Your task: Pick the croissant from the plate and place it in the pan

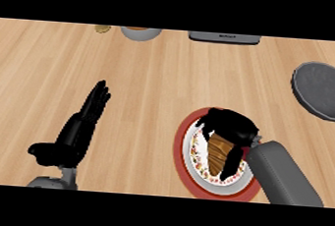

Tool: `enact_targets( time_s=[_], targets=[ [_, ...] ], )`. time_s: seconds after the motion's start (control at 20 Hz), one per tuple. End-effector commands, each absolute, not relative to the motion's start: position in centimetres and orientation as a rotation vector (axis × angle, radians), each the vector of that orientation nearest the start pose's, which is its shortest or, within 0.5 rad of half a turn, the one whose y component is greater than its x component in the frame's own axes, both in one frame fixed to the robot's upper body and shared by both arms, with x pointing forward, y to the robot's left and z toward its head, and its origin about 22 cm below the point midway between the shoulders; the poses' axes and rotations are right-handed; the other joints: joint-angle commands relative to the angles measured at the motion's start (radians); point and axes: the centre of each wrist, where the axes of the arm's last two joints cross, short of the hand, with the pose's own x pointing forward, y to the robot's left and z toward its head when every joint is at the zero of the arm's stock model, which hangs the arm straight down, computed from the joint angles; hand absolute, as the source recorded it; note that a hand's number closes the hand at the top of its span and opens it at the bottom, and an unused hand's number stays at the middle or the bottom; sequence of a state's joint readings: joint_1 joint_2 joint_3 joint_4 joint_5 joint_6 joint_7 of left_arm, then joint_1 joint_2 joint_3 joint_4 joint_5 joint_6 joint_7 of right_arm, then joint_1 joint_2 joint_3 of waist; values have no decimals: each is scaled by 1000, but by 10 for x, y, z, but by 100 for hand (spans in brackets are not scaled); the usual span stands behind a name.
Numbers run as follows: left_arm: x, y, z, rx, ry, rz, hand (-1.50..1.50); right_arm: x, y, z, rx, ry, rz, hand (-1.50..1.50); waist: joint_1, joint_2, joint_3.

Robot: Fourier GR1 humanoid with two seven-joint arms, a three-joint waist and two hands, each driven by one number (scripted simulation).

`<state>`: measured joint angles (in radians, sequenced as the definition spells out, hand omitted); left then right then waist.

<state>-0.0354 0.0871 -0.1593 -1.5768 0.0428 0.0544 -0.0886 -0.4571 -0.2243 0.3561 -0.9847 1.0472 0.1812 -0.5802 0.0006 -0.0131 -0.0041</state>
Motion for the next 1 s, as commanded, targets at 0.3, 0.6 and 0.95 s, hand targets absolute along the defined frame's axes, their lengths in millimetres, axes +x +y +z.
enact_targets(
  time_s=[0.3, 0.6, 0.95],
  targets=[
    [239, 220, -1, -20, -1676, -90, 0, 309, -267, 3, -758, -1401, 1192, 150, -51, 0, 2],
    [234, 216, -7, -18, -1685, -99, 0, 287, -273, 74, -974, -1621, 965, 150, -42, 2, 2],
    [256, 228, 13, -59, -1687, -119, 0, 257, -293, 88, -939, -1617, 631, 150, -12, 12, 4]
  ],
)
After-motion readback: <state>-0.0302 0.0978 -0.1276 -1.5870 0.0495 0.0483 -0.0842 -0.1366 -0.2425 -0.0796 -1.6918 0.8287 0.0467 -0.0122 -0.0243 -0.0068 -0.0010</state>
